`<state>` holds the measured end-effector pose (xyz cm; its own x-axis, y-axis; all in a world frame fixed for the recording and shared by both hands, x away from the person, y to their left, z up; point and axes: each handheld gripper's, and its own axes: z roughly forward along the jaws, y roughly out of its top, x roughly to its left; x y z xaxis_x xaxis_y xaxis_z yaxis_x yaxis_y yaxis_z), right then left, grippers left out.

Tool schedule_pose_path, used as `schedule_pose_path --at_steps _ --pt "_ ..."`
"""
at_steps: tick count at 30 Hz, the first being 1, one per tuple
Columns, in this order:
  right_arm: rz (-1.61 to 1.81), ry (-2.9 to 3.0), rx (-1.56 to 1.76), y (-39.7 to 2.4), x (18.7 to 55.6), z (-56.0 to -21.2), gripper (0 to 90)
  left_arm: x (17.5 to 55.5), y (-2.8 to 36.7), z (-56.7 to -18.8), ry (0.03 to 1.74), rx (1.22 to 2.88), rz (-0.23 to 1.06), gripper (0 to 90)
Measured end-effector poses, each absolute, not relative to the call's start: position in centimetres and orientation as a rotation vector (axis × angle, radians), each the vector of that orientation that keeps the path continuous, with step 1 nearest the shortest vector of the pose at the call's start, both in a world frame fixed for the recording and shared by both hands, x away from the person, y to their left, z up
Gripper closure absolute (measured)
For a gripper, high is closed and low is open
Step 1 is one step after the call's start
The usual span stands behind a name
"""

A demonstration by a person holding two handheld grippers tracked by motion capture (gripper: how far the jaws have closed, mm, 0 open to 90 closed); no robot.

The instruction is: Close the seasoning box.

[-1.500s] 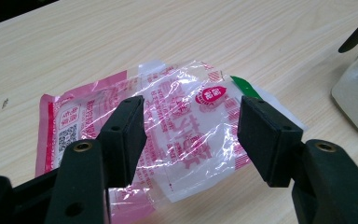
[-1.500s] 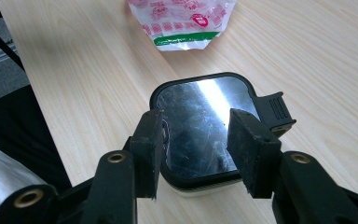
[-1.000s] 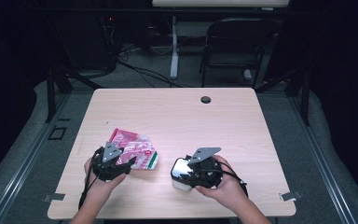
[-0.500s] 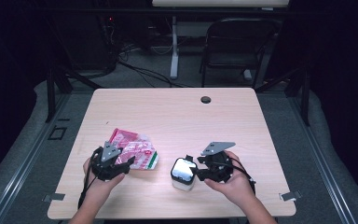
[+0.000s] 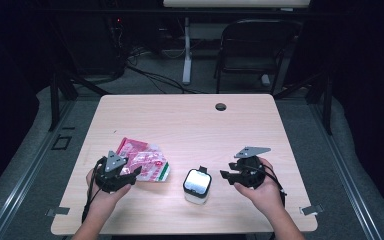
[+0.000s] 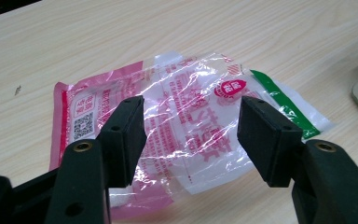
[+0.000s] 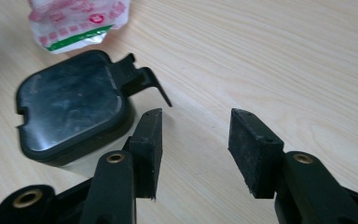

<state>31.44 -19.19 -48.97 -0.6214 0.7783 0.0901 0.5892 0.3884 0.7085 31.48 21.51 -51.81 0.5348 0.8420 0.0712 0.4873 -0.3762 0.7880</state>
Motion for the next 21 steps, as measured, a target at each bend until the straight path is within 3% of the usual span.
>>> schedule_pose_path --at_steps 21 --pt "0.846 2.273 1.395 -22.5 33.7 -53.6 53.7 32.3 23.7 -52.5 1.161 1.999 0.63 41.5"
